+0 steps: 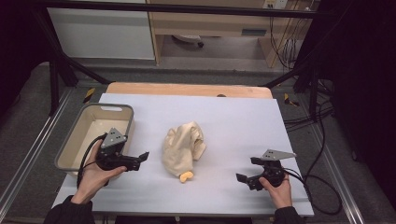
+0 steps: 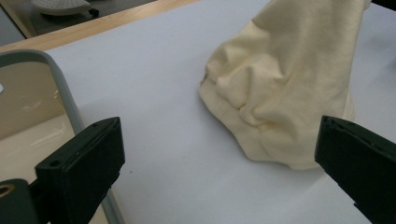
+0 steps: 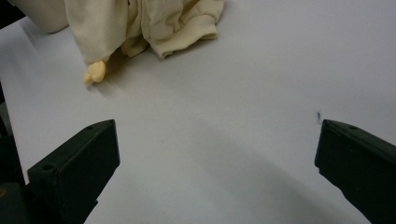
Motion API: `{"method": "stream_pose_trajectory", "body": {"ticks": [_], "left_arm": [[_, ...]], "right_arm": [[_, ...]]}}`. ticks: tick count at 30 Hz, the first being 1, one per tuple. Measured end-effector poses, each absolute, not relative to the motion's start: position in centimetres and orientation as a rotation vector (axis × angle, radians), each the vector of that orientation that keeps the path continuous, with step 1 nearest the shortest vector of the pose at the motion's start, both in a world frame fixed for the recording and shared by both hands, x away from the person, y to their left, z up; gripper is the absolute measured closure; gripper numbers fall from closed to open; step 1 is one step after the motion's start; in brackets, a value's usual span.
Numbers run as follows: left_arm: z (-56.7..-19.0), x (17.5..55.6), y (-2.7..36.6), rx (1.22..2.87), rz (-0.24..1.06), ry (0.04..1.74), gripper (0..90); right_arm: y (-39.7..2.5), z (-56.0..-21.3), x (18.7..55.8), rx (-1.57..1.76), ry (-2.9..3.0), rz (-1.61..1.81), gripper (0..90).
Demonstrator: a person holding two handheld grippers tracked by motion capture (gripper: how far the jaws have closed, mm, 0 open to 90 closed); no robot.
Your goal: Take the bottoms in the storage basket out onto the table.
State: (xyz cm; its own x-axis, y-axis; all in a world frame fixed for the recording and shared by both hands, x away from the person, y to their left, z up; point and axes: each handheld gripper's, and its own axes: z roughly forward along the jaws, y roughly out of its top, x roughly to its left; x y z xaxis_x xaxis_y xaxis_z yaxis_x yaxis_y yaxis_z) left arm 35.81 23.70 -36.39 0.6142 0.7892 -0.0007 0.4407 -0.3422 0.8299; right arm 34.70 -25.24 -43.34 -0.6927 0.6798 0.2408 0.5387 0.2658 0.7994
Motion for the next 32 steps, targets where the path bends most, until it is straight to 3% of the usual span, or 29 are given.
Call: {"method": "stream_pose_trajectory", "body": {"ticks": [18, 32], "left_arm": [[-37.9, 35.0, 27.7, 1.950, 0.548, 1.019, 1.2], [-38.5, 34.9, 28.7, 1.945, 0.561, 1.021, 1.2]], "right_arm": [[-25.2, -43.3, 34.7, 1.164, 2.377, 1.398, 0.4], [-25.2, -43.3, 34.7, 1.158, 2.375, 1.403, 0.4]]}}
